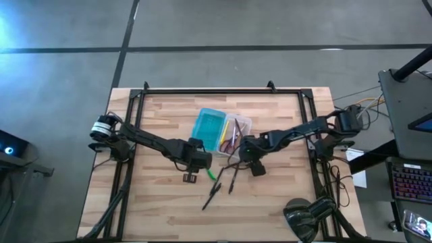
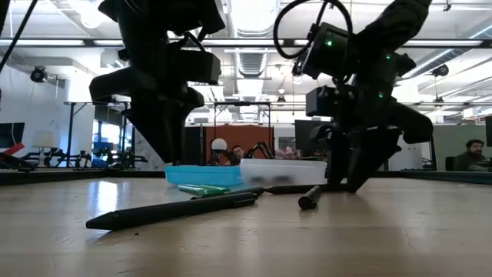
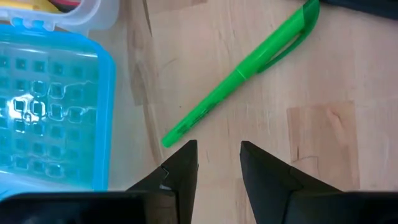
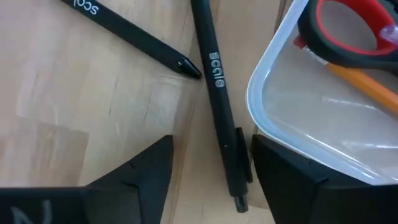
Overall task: Pick & place school supplies into a supply box
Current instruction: Put the black pen into the supply box
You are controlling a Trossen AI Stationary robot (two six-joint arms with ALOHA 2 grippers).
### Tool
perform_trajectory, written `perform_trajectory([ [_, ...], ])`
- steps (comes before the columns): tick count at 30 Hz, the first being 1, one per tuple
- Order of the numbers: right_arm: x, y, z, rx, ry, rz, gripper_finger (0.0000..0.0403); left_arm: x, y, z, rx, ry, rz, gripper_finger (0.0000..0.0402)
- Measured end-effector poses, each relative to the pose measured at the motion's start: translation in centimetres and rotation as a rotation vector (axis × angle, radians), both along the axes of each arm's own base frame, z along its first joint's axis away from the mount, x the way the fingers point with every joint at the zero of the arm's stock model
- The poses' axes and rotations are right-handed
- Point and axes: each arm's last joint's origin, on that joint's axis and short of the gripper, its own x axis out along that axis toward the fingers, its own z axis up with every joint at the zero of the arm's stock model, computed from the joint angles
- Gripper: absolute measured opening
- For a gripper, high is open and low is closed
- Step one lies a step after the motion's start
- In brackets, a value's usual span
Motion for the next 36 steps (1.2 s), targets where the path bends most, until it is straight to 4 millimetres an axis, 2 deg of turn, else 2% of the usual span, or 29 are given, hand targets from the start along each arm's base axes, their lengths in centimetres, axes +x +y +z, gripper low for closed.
perform_trajectory([
  [3, 0.0, 0.0, -0.2, -0.003, 0.021, -0.008, 0.0168, 0.0, 0.0, 0.0, 0.015, -0.003, 0.005, 0.0106],
  [9, -0.4, -0.1, -0.3, -0.052, 0.048, -0.02, 0.0069, 0.1, 0.2, 0.0, 0.024, -0.006, 0.01, 0.0106],
  [13, -1.8, 0.1, 0.6, -0.083, 0.093, 0.005, 0.0022, 0.1, 0.2, 0.0, 0.024, -0.005, 0.011, 0.0106],
  [16, -3.2, 0.1, 2.4, -0.092, 0.095, 0.024, 0.002, 0.1, 0.3, 0.0, 0.024, -0.006, 0.013, 0.0106],
  [19, -4.0, -0.2, 6.2, -0.104, -0.046, 0.048, 0.0019, 0.1, 0.3, 0.0, 0.023, -0.01, 0.013, 0.0106],
  [21, -4.6, -0.6, 7.8, -0.13, -0.114, 0.077, 0.0019, 0.2, 0.2, 0.0, 0.021, -0.02, 0.014, 0.0106],
  [25, -4.1, -2.3, 9.9, -0.398, -0.191, 0.165, 0.0018, 0.4, 0.2, 0.1, 0.016, -0.042, 0.017, 0.0106],
  [27, -3.3, -3.7, 9.6, -0.519, -0.159, 0.219, 0.0018, 0.6, 0.2, 0.1, 0.009, -0.058, 0.027, 0.0106],
  [32, -0.5, -6.5, 7.0, -0.716, -0.046, 0.364, 0.0026, 0.8, 0.2, 0.2, -0.006, -0.084, 0.058, 0.0106],
  [36, 0.9, -7.2, 5.6, -0.716, -0.022, 0.354, 0.0048, 1.0, 0.1, 0.3, -0.013, -0.11, 0.061, 0.0106],
])
